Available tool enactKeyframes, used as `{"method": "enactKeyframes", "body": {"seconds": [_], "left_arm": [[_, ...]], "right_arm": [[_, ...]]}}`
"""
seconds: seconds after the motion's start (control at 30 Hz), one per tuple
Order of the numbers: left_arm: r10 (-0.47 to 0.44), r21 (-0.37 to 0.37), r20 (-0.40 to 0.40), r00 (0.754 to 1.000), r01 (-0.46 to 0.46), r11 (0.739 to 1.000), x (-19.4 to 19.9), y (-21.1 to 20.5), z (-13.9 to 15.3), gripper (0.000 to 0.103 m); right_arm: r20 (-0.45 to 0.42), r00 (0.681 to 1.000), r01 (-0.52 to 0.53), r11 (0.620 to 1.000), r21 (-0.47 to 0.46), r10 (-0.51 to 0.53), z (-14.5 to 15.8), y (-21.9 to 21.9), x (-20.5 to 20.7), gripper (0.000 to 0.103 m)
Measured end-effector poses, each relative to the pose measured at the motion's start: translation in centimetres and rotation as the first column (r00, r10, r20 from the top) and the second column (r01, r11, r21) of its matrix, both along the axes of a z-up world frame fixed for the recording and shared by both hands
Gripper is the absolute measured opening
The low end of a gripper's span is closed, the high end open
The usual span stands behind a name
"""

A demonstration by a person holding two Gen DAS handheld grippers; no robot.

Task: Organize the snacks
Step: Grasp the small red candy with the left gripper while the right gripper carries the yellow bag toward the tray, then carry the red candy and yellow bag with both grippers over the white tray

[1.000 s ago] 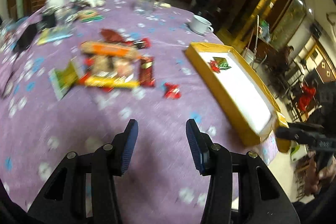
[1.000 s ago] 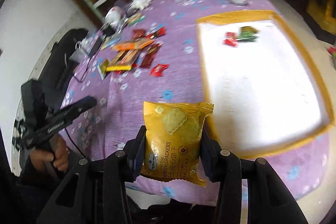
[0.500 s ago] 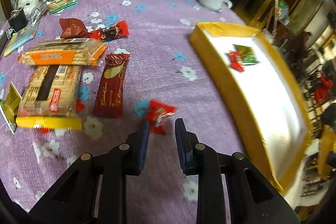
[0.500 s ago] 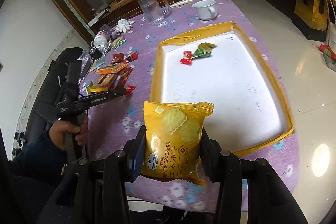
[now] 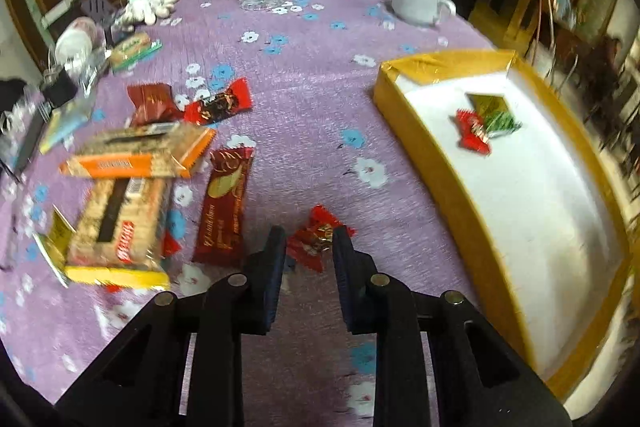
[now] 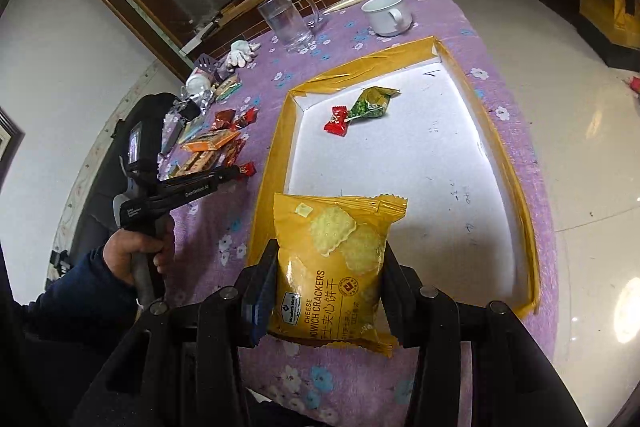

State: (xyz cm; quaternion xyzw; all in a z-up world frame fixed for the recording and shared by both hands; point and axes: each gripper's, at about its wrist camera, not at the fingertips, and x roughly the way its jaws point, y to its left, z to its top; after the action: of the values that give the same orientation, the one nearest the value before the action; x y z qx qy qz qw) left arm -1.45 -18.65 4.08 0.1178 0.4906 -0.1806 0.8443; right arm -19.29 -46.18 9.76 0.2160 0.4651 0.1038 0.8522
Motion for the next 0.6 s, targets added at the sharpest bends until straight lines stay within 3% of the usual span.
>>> {"method": "enactKeyframes", "body": {"seconds": [0.3,0.37,0.43,0.6], "left_arm": [[-0.112,0.077,-0.005,0.994,0.112,0.991,1.3,-1.3,-2.1,0.031],[-0.117,0.042,0.007,0.993,0.117,0.992,1.6,-1.2,-2.1,0.03],[-0.114,0.003,0.006,0.993,0.114,0.993,1.8,-1.0,-2.2,0.019],[-0.087,-0.06,0.028,0.996,0.089,0.994,0.7,-0.4,-2.2,0.016]], "right_arm": [[0.019,1.0,-0.016,1.0,0.011,0.016,0.7,0.4,0.0,0.047],[0.02,1.0,0.003,1.0,0.0,-0.003,0.9,0.6,-0.5,0.047],[0.021,0.999,0.036,0.999,-0.014,-0.035,1.1,0.7,-1.1,0.047],[0.031,0.989,0.145,0.989,-0.041,-0.143,2.3,1.2,-2.9,0.047]]}}
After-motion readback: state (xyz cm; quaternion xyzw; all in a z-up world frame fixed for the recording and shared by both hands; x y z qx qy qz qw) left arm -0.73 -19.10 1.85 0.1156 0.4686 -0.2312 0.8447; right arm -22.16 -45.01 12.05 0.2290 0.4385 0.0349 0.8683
